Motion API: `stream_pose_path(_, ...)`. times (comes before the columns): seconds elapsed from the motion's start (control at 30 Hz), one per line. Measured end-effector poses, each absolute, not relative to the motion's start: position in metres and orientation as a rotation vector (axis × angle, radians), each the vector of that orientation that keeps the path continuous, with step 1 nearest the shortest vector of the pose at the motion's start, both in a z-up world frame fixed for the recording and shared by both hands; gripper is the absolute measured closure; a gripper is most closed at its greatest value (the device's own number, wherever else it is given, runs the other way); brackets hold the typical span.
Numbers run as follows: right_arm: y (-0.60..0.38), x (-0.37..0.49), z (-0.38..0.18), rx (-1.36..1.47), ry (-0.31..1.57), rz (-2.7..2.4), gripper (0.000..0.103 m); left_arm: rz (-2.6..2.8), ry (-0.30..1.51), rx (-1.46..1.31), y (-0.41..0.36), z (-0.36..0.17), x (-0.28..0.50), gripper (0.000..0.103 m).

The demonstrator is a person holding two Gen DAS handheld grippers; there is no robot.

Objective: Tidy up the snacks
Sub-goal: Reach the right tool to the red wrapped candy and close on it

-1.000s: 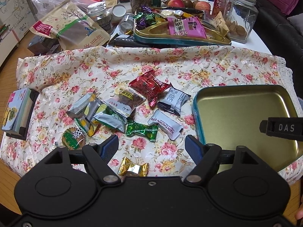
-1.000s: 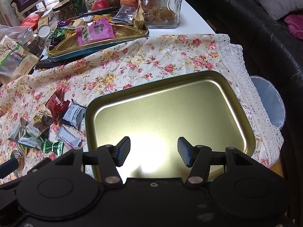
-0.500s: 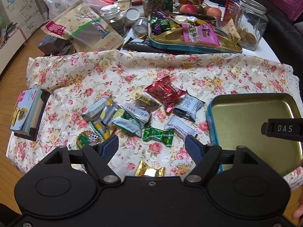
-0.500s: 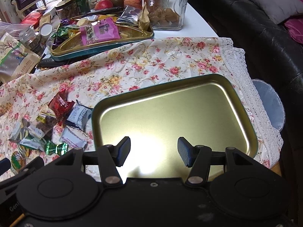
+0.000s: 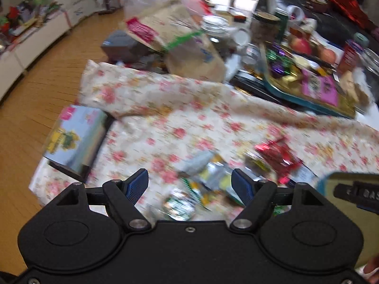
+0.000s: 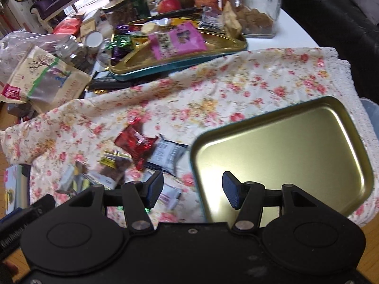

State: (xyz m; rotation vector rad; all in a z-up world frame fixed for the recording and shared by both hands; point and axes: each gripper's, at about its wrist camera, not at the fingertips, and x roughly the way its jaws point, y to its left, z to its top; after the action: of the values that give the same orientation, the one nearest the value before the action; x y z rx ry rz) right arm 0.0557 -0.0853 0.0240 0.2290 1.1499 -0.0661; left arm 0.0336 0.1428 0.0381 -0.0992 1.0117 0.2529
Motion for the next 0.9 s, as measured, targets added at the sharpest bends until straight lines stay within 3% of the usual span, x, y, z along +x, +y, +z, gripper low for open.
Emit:
stream_pose_path(0.37, -0.024, 0.105, 0.013, 0.238, 1.195, 0.104, 0.045, 0.279, 0.966, -0.103, 0.189, 0.072, 0.084, 0.025)
stream_pose_path(0.9, -0.019, 0.169, -0.049, 0.127, 1.24, 0.054, 0.045, 0.176, 1.176, -0.171, 0.198, 0.026, 0.099, 0.028)
